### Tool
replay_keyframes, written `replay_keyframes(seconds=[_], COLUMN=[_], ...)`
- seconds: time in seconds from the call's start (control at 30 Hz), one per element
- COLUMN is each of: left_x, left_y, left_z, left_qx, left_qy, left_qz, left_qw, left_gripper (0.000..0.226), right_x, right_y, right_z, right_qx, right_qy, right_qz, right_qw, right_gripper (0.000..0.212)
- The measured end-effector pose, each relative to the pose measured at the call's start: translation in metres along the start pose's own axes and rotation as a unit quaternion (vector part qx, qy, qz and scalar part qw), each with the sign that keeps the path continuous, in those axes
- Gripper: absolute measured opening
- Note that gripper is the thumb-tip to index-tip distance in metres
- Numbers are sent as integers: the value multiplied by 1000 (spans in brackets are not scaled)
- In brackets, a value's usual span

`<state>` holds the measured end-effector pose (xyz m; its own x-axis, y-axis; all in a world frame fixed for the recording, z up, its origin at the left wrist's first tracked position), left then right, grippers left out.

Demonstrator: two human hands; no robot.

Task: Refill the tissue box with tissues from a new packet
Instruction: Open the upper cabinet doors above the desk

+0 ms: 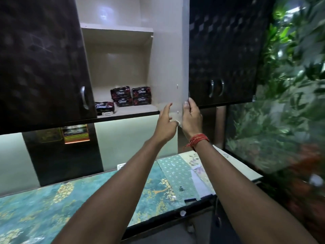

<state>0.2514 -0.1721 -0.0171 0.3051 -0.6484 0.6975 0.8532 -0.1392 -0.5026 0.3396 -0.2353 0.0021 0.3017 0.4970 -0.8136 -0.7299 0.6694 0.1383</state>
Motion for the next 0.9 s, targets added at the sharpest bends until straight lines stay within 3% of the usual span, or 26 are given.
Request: replay_keyframes(seconds=[0.1,0.27,0.9], left_x=[15,31,45], left_y=[27,49,70], left_z=[16,23,42], left_qx=[-99,-149,-175], left_qy=[17,27,33], left_qz=[65,111,208], left_qw=[993,982,962], left_gripper=[81,83,88], right_x=[0,4,3], right_y=[-27,-51,-77], right_z=[4,11,32], right_qx=[-12,-40,-38], right_qy=[7,19,15], right_qz=[-35,-75,-153], right_qw=[999,996,987], right_gripper=[47,55,54])
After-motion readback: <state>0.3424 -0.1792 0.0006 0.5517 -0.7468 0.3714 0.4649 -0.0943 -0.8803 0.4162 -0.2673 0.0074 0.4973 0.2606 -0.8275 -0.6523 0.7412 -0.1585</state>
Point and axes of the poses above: each hand's wrist, its own z-axis towards the middle knuckle, its own y-axis out of the palm, x = y × z, the point moved 5 cm from there along z, towards the middle knuckle, and after that the axes turned 14 degrees about z, right-handed, at the moved point
